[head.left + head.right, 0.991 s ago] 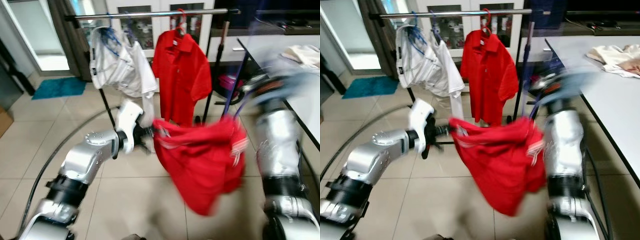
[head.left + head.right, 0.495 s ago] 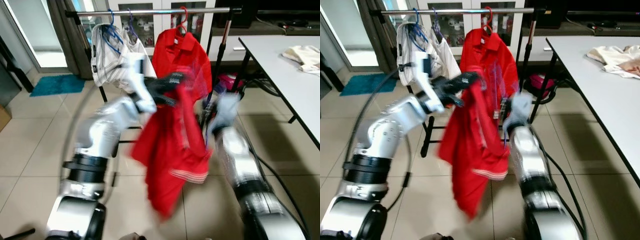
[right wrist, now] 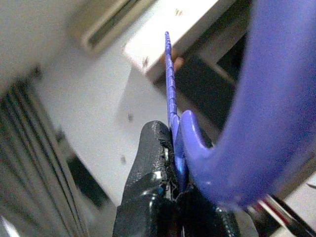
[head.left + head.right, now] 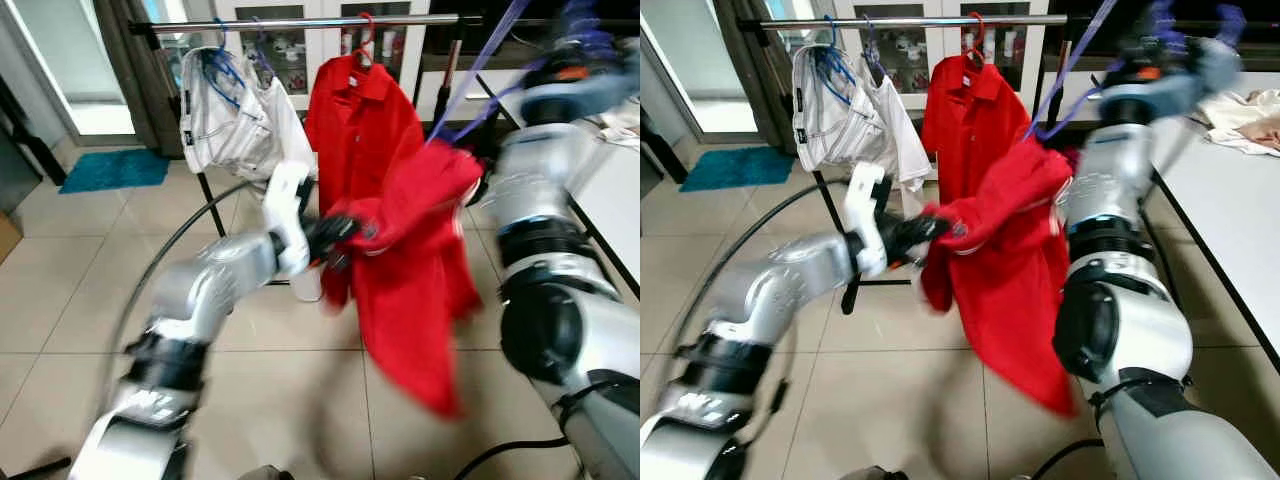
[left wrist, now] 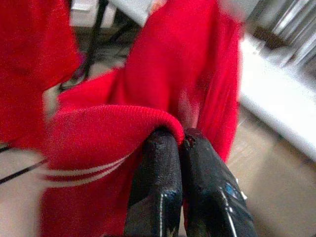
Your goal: Hang hanger
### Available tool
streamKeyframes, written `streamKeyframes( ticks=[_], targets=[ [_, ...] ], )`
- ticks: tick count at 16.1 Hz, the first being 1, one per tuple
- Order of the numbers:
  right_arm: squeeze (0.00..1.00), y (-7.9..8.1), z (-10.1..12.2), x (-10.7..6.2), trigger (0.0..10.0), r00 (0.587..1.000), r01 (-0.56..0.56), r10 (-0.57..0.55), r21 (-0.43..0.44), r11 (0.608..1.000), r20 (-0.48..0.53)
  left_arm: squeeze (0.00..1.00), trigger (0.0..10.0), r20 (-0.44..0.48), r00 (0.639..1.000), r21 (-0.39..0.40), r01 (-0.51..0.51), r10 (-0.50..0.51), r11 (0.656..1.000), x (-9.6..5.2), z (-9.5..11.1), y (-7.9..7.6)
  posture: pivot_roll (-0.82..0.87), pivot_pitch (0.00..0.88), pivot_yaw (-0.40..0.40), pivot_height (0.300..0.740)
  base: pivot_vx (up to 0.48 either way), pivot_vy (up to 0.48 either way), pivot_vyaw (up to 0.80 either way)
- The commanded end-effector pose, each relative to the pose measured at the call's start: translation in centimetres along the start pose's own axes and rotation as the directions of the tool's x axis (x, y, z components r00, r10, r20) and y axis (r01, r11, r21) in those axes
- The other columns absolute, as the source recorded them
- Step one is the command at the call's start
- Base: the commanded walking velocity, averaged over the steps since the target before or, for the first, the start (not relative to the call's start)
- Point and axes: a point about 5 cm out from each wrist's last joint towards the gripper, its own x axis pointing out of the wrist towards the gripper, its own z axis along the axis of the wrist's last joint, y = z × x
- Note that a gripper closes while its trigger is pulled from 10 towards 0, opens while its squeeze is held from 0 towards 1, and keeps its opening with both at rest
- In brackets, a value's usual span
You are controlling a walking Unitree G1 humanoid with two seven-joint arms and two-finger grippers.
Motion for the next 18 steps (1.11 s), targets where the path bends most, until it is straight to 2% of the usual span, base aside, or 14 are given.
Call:
streamKeyframes(
  ticks=[1, 4, 5, 6, 7, 9, 10, 11, 12, 13, 15, 16, 17, 18],
  targets=[
    [0.00, 0.1, 2.1, 0.8, 0.0, 0.995, -0.033, 0.025, 0.086, 0.996, 0.093, 0.00, 0.0, -0.067, 0.996, 0.056, -0.058, 0.061, 0.997, -0.5, -1.5, 1.1, -0.18, 0.000, 0.081, 0.740, 0.000, 0.000, 0.00],
    [0.00, 0.1, 3.6, -1.2, 0.0, 0.988, -0.148, 0.124, 0.320, 0.936, 0.096, 0.00, 0.0, -0.120, 0.958, 0.102, -0.248, 0.260, 0.963, -2.7, -3.9, 5.0, -0.19, 0.000, 0.087, 0.740, 0.000, 0.000, 0.00],
    [0.00, 0.4, 3.0, -3.2, 0.0, 0.976, -0.208, 0.218, 0.233, 0.950, -0.018, 0.00, 0.0, -0.100, 0.947, 0.149, -0.290, 0.306, 0.945, -3.4, -4.0, 5.9, -0.19, 0.000, 0.088, 0.740, 0.000, 0.000, 0.00],
    [0.00, 0.4, 2.5, -4.0, 0.0, 0.967, -0.233, 0.246, 0.154, 0.960, -0.073, 0.00, 0.0, -0.080, 0.947, 0.162, -0.294, 0.310, 0.942, -3.4, -3.8, 6.1, -0.19, 0.000, 0.088, 0.740, 0.000, 0.000, 0.00],
    [0.00, -1.4, 0.2, -7.0, 0.0, 0.965, -0.184, 0.148, -0.155, 0.971, -0.216, 0.00, 0.0, 0.106, 0.988, 0.075, -0.124, 0.116, 0.989, -1.9, -0.5, 3.7, -0.20, 0.000, 0.083, 0.740, 0.000, 0.000, 0.00],
    [0.00, -2.0, -0.9, -8.6, 0.0, 0.969, -0.124, 0.065, -0.245, 0.961, -0.237, 0.00, 0.0, 0.195, 0.981, 0.085, 0.003, -0.020, 0.996, -0.8, 1.5, 1.7, -0.20, 0.000, 0.082, 0.740, 0.000, 0.000, 0.00],
    [0.00, -3.6, -1.4, -9.9, 0.0, 0.963, -0.045, -0.047, -0.330, 0.943, -0.264, 0.00, 0.0, 0.324, 0.946, 0.073, -0.015, -0.010, 0.997, -0.8, 3.7, 1.5, -0.19, 0.000, 0.075, 0.740, 0.000, 0.000, 0.00],
    [0.00, -5.3, -3.8, -13.0, 0.0, 0.873, -0.097, -0.122, -0.413, 0.905, -0.472, 0.00, 0.0, 0.511, 0.859, 0.027, 0.032, -0.041, 0.999, -2.1, 7.0, 1.1, -0.18, 0.000, 0.070, 0.740, 0.000, 0.000, 0.00],
    [0.00, -6.0, -5.8, -15.2, 0.0, 0.777, -0.175, -0.146, -0.433, 0.884, -0.612, 0.00, 0.0, 0.521, 0.848, 0.028, 0.096, -0.096, 0.995, -2.3, 7.6, 0.3, -0.18, 0.000, 0.070, 0.740, 0.000, 0.000, 0.00],
    [0.00, -6.4, -7.5, -16.9, 0.0, 0.722, -0.204, -0.186, -0.462, 0.863, -0.666, 0.00, 0.0, 0.486, 0.863, 0.007, 0.157, -0.140, 0.988, -1.5, 7.5, -0.8, -0.18, 0.000, 0.068, 0.740, 0.000, 0.000, 0.00],
    [0.00, -6.5, -9.7, -16.9, 0.0, 0.696, -0.194, -0.249, -0.510, 0.838, -0.674, 0.00, 0.0, 0.358, 0.911, -0.034, 0.232, -0.205, 0.972, 1.5, 6.2, -3.0, -0.17, 0.000, 0.065, 0.740, 0.000, 0.000, 0.00],
    [0.00, -6.1, -10.6, -15.6, 0.0, 0.700, -0.163, -0.296, -0.548, 0.820, -0.650, 0.00, 0.0, 0.340, 0.871, 0.007, 0.374, -0.353, 0.928, 3.0, 6.9, -6.4, -0.16, 0.000, 0.062, 0.740, 0.000, 0.000, 0.00],
    [0.00, -6.0, -10.8, -15.2, 0.0, 0.703, -0.146, -0.313, -0.560, 0.815, -0.639, 0.00, 0.0, 0.338, 0.849, 0.023, 0.424, -0.406, 0.905, 3.3, 7.2, -7.5, -0.16, 0.000, 0.062, 0.740, 0.000, 0.000, 0.00],
    [0.00, -5.4, -10.2, -13.0, 0.0, 0.752, -0.087, -0.312, -0.557, 0.826, -0.581, 0.00, 0.0, 0.339, 0.803, 0.062, 0.501, -0.491, 0.863, 2.6, 7.8, -8.9, -0.15, 0.000, 0.053, 0.740, 0.000, 0.000, 0.00]
  ],
)
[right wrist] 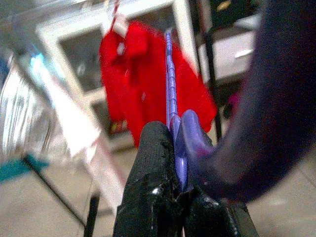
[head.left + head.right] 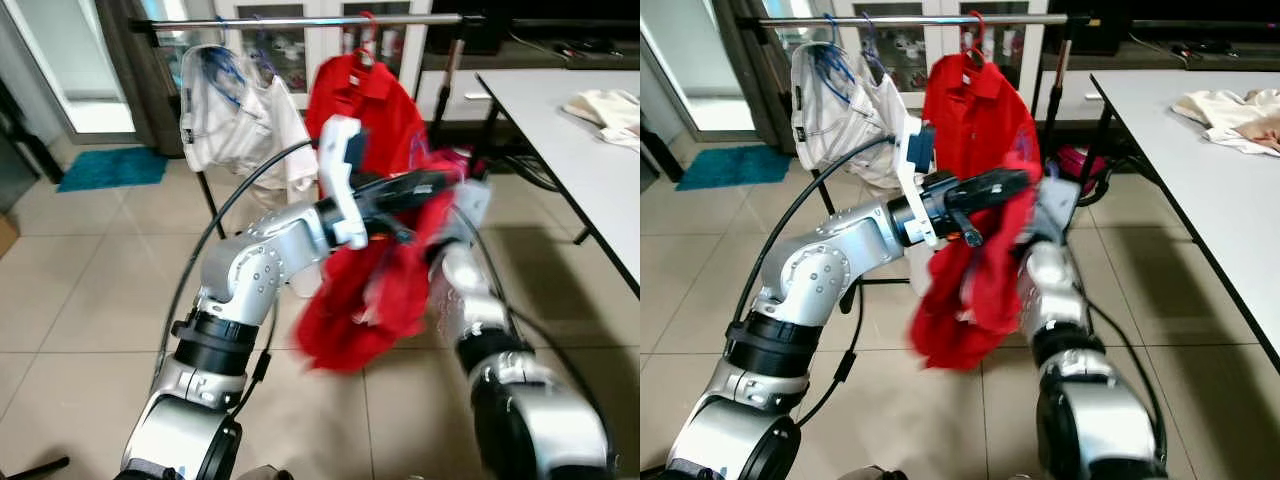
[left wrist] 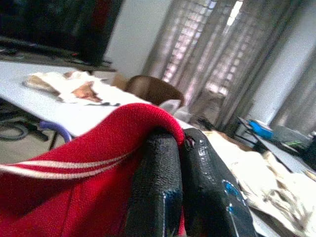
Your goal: Hang hanger
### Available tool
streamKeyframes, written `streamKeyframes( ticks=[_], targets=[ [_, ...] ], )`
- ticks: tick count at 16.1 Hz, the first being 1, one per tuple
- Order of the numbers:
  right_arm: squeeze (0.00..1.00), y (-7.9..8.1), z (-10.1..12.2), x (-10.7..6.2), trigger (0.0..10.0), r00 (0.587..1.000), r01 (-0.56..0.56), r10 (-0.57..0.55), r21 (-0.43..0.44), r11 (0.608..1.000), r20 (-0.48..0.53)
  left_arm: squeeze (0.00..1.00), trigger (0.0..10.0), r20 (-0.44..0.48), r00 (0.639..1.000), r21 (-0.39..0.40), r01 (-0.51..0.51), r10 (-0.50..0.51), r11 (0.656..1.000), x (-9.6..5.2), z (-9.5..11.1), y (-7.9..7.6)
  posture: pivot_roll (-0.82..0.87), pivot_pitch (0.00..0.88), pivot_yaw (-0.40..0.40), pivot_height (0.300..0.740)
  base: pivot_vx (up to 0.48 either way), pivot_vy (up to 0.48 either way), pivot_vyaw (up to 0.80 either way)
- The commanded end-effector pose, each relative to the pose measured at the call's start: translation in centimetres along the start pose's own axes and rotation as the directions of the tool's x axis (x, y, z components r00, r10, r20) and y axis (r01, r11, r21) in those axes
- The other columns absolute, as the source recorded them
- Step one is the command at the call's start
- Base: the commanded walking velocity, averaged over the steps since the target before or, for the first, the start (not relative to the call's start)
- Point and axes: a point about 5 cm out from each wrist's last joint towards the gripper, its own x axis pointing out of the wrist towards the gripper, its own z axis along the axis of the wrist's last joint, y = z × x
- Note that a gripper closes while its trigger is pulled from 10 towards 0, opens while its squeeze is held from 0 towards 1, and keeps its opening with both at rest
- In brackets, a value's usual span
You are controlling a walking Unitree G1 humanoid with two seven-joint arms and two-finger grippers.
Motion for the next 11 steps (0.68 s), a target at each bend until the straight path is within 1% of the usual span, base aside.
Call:
streamKeyframes(
  ticks=[1, 2, 3, 4, 5, 6, 7, 8, 9, 10, 11],
  targets=[
    [0.00, -0.1, 2.1, 0.6, 0.0, 0.995, -0.013, 0.008, 0.054, 0.998, 0.098, 0.00, 0.0, 0.004, 1.000, 0.040, 0.004, -0.004, 0.999, -0.8, 1.1, -0.1, -0.14, 0.000, 0.049, 0.740, 0.000, 0.000, 0.00],
    [0.00, -0.7, 4.6, 0.8, 0.0, 0.968, -0.084, 0.057, 0.100, 0.991, 0.244, 0.00, 0.0, -0.075, 0.991, 0.089, -0.107, 0.114, 0.990, -3.5, 0.1, 1.5, -0.14, 0.000, 0.050, 0.740, 0.000, 0.000, 0.00],
    [0.00, -1.4, 5.6, 0.6, 0.0, 0.947, -0.109, 0.080, 0.076, 0.991, 0.312, 0.00, 0.0, -0.141, 0.971, 0.130, -0.176, 0.194, 0.976, -5.5, -0.8, 2.4, -0.14, 0.000, 0.052, 0.740, 0.000, 0.000, 0.00],
    [0.00, -2.8, 7.0, 0.1, 0.0, 0.910, -0.130, 0.090, 0.072, 0.989, 0.405, 0.00, 0.0, -0.248, 0.926, 0.151, -0.252, 0.283, 0.956, -8.1, -2.3, 3.4, -0.14, 0.000, 0.059, 0.740, 0.000, 0.000, 0.00],
    [0.00, -3.9, 7.7, -0.6, 0.0, 0.880, -0.160, 0.112, 0.067, 0.985, 0.461, 0.00, 0.0, -0.332, 0.863, 0.208, -0.327, 0.381, 0.922, -10.2, -3.6, 4.6, -0.14, 0.000, 0.066, 0.740, 0.000, 0.000, 0.00],
    [0.00, -4.5, 7.7, -1.1, 0.0, 0.874, -0.183, 0.139, 0.050, 0.982, 0.466, 0.00, 0.0, -0.367, 0.812, 0.251, -0.383, 0.454, 0.889, -11.5, -4.5, 5.6, -0.15, 0.000, 0.070, 0.740, 0.000, 0.000, 0.00],
    [0.00, -4.7, 6.8, -1.7, 0.0, 0.891, -0.205, 0.178, 0.022, 0.978, 0.418, 0.00, 0.0, -0.366, 0.766, 0.269, -0.456, 0.528, 0.848, -12.8, -5.4, 6.7, -0.16, 0.000, 0.073, 0.740, 0.000, 0.000, 0.00],
    [0.00, -4.7, 5.6, -2.3, 0.0, 0.911, -0.217, 0.204, -0.003, 0.976, 0.360, 0.00, 0.0, -0.335, 0.750, 0.255, -0.511, 0.570, 0.821, -13.3, -5.8, 7.2, -0.17, 0.000, 0.074, 0.740, 0.000, 0.000, 0.00],
    [0.00, -4.8, 4.7, -2.9, 0.0, 0.923, -0.210, 0.206, -0.022, 0.977, 0.324, 0.00, 0.0, -0.328, 0.739, 0.259, -0.529, 0.589, 0.808, -13.6, -6.3, 7.5, -0.17, 0.000, 0.073, 0.740, 0.000, 0.000, 0.00],
    [0.00, -5.2, 2.6, -4.3, 0.0, 0.954, -0.179, 0.179, -0.019, 0.984, 0.242, 0.00, 0.0, -0.314, 0.720, 0.292, -0.546, 0.618, 0.785, -14.2, -7.1, 7.6, -0.17, 0.000, 0.070, 0.740, 0.000, 0.000, 0.00],
    [0.00, -5.2, -0.4, -7.1, 0.0, 0.978, -0.171, 0.171, -0.008, 0.985, 0.116, 0.00, 0.0, -0.221, 0.709, 0.287, -0.609, 0.670, 0.739, -15.0, -7.3, 7.5, -0.17, 0.000, 0.062, 0.740, 0.000, 0.000, 0.00]
  ],
)
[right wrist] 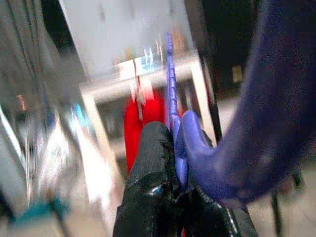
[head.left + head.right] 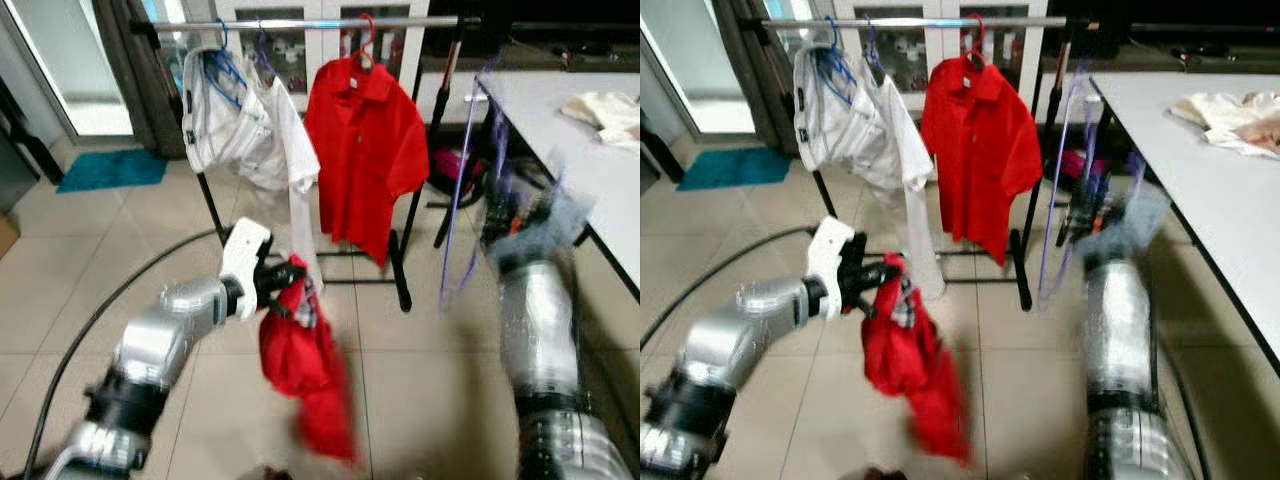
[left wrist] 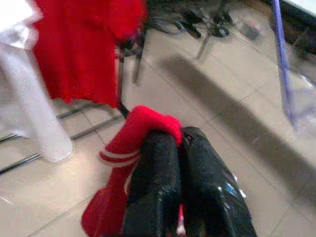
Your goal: Hang hanger
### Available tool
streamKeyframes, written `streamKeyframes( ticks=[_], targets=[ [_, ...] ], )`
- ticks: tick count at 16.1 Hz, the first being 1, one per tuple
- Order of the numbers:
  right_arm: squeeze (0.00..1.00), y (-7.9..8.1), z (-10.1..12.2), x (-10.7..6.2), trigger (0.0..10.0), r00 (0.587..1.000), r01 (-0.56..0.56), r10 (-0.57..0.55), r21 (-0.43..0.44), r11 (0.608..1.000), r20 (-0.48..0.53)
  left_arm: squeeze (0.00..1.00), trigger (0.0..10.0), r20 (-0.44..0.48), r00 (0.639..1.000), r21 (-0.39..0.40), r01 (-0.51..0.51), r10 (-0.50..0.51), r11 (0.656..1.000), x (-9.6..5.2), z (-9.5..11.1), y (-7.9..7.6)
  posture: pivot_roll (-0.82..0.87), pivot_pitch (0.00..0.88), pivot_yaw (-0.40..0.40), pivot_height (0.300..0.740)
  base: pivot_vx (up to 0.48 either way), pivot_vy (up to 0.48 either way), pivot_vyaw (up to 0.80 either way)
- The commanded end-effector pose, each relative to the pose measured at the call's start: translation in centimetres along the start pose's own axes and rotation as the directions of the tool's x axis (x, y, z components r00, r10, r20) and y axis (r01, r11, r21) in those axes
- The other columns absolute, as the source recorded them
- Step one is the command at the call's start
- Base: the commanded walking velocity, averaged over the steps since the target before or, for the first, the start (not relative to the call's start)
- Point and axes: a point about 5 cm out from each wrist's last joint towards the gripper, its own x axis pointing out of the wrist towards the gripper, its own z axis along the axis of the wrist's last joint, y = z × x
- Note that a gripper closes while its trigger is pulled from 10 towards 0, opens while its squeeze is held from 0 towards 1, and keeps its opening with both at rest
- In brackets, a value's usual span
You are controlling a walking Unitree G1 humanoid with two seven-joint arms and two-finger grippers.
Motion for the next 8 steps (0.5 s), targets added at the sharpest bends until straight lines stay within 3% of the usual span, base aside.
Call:
streamKeyframes(
  ticks=[1, 2, 3, 5, 6, 8],
  targets=[
    [0.00, 1.1, -0.8, -1.0, 0.0, 0.997, -0.021, 0.021, 0.002, 1.000, -0.074, 0.00, 0.0, 0.098, 0.992, 0.014, -0.079, 0.077, 0.997, -0.6, 1.1, 0.7, -0.17, 0.000, 0.062, 0.740, 0.000, 0.000, 0.00],
    [0.00, 1.4, -2.2, -2.9, 0.0, 0.983, -0.019, 0.020, 0.008, 1.000, -0.183, 0.00, 1.8, 0.071, 0.982, -0.045, -0.174, 0.177, 0.984, -1.0, -0.1, 1.5, -0.17, 0.000, 0.063, 0.740, 0.000, 0.000, 0.00],
    [0.00, 1.6, -3.5, -4.3, 10.0, 0.959, -0.039, 0.032, -0.018, 0.999, -0.281, 0.00, 10.0, 0.004, 0.967, -0.065, -0.253, 0.254, 0.965, -1.5, -1.4, 1.9, -0.18, 0.000, 0.068, 0.740, 0.000, 0.000, 0.00],
    [0.00, 1.3, -4.4, -5.5, 10.0, 0.927, -0.026, -0.006, -0.080, 0.996, -0.375, 0.00, 10.0, -0.010, 0.951, -0.082, -0.308, 0.308, 0.948, -2.0, -2.6, 1.9, -0.19, 0.000, 0.052, 0.740, 0.000, 0.000, 0.00],
    [0.00, 1.1, -4.2, -5.6, 10.0, 0.924, 0.000, -0.039, -0.102, 0.995, -0.380, 0.00, 10.0, 0.054, 0.940, -0.030, -0.336, 0.337, 0.941, -2.2, -2.5, 1.8, -0.18, 0.000, 0.041, 0.740, 0.000, 0.000, -0.80],
    [0.00, 1.3, -3.7, -5.9, 10.0, 0.921, 0.025, -0.068, -0.116, 0.993, -0.384, 0.00, 10.0, 0.088, 0.934, -0.023, -0.344, 0.345, 0.939, -2.2, -2.6, 1.4, -0.19, 0.000, 0.038, 0.740, 0.000, 0.000, -0.80]
  ],
)
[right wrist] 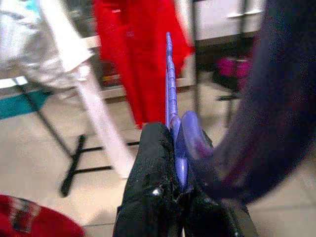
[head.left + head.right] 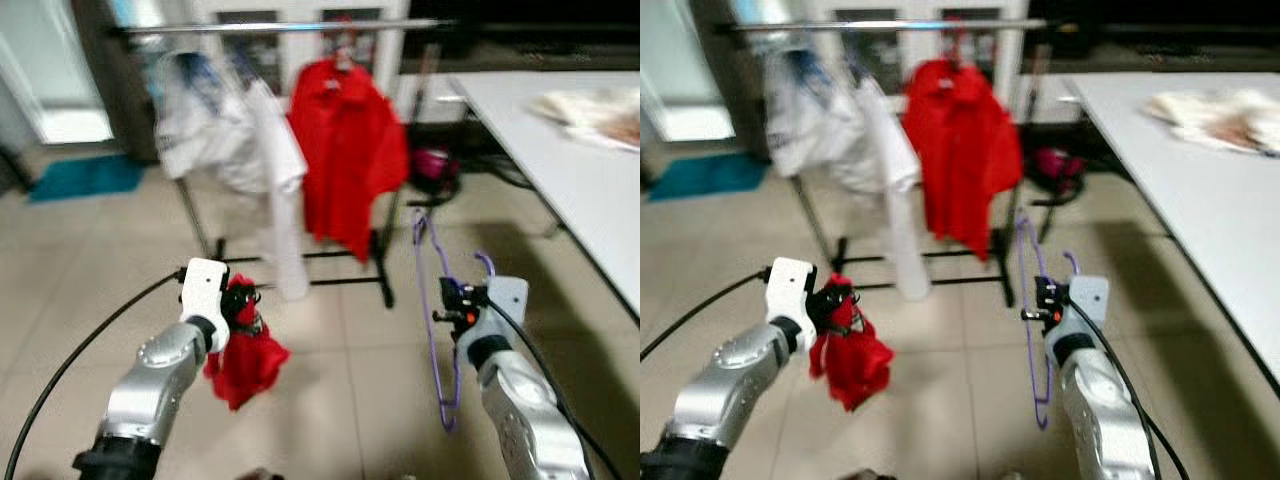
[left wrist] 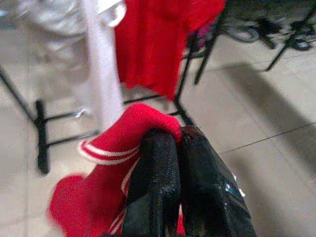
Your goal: Hang hanger
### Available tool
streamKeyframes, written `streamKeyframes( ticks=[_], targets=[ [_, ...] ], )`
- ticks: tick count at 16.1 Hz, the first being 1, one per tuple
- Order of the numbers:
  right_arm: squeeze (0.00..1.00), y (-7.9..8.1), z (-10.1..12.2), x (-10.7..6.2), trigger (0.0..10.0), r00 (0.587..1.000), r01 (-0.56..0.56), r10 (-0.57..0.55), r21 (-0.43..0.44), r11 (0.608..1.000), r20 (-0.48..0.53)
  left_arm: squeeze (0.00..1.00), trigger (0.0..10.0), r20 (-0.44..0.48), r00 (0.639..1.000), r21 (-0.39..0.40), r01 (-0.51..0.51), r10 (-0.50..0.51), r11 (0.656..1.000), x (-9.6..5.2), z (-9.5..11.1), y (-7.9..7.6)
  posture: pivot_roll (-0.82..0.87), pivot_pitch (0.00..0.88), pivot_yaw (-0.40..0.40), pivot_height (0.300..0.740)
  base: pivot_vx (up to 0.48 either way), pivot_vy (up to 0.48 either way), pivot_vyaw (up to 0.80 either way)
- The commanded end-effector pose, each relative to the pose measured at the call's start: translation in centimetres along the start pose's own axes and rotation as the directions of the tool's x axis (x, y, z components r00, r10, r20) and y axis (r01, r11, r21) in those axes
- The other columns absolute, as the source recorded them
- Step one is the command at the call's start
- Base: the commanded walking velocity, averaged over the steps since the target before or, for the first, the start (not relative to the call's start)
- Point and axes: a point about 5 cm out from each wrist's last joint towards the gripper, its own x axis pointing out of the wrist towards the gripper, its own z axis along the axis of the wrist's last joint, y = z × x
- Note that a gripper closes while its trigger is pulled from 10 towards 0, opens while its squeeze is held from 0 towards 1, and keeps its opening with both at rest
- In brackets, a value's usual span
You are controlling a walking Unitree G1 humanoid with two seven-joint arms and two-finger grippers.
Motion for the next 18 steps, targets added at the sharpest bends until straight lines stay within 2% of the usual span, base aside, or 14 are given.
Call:
streamKeyframes(
  ticks=[1, 3, 5, 8, 11, 14, 16, 17, 18],
  targets=[
    [0.00, -0.3, 0.3, -0.7, 10.0, 0.998, 0.051, -0.054, -0.082, 0.995, -0.026, 0.00, 10.0, 0.110, 0.994, 0.007, 0.012, -0.013, 1.000, 0.2, 2.3, -1.1, -0.19, 0.000, 0.032, 0.740, 0.000, 0.000, -0.80],
    [0.00, -0.4, -0.1, -1.0, 10.0, 0.996, 0.048, -0.050, -0.043, 0.998, -0.068, 0.00, 10.0, 0.098, 0.995, -0.046, 0.018, -0.014, 0.999, 0.6, 2.1, -1.4, -0.19, 0.000, 0.036, 0.740, 0.000, 0.000, -0.80],
    [0.00, -0.6, -0.1, -1.2, 10.0, 0.996, 0.041, -0.046, -0.067, 0.997, -0.077, 0.00, 10.0, 0.097, 0.995, -0.028, 0.026, -0.023, 0.999, 0.6, 1.9, -1.4, -0.19, 0.000, 0.036, 0.740, 0.000, 0.000, -0.80],
    [0.00, -1.4, 0.3, -1.8, 10.0, 0.994, 0.088, -0.090, -0.046, 0.995, -0.066, 0.00, 10.0, 0.117, 0.993, 0.010, 0.028, -0.028, 1.000, 0.5, 2.2, -1.3, -0.22, 0.000, 0.040, 0.740, 0.000, 0.000, -0.80],
    [0.00, -1.4, -0.5, -2.3, 10.0, 0.993, 0.068, -0.073, -0.064, 0.996, -0.088, 0.00, 10.0, 0.109, 0.993, 0.014, 0.049, -0.050, 0.999, 1.1, 2.2, -1.6, -0.21, 0.000, 0.040, 0.740, 0.000, 0.000, -0.80],
    [0.00, -0.9, -1.1, -2.3, 10.0, 0.995, 0.044, -0.048, -0.046, 0.998, -0.088, 0.00, 10.0, 0.102, 0.991, 0.020, 0.089, -0.091, 0.996, 0.6, 2.0, -2.1, -0.21, 0.000, 0.031, 0.740, 0.000, 0.000, -0.79],
    [0.00, -1.0, -1.1, -2.4, 10.0, 0.992, 0.095, -0.098, -0.042, 0.995, -0.078, 0.00, 10.0, 0.098, 0.992, 0.023, 0.081, -0.082, 0.996, 0.5, 1.7, -1.9, -0.21, 0.000, 0.016, 0.740, 0.000, 0.000, -0.80],
    [0.00, -1.1, -1.3, -2.6, 10.0, 0.987, 0.139, -0.139, -0.012, 0.990, -0.079, 0.00, 10.0, 0.104, 0.992, 0.017, 0.069, -0.071, 0.997, 0.5, 1.6, -1.8, -0.21, 0.000, 0.007, 0.740, 0.000, 0.000, -0.80],
    [0.00, -1.0, -1.2, -2.7, 10.0, 0.988, 0.129, -0.130, -0.015, 0.992, -0.084, 0.00, 10.0, 0.118, 0.991, 0.007, 0.064, -0.065, 0.998, 0.6, 1.7, -1.9, -0.21, 0.000, 0.002, 0.740, 0.000, 0.000, -0.80]
  ],
)
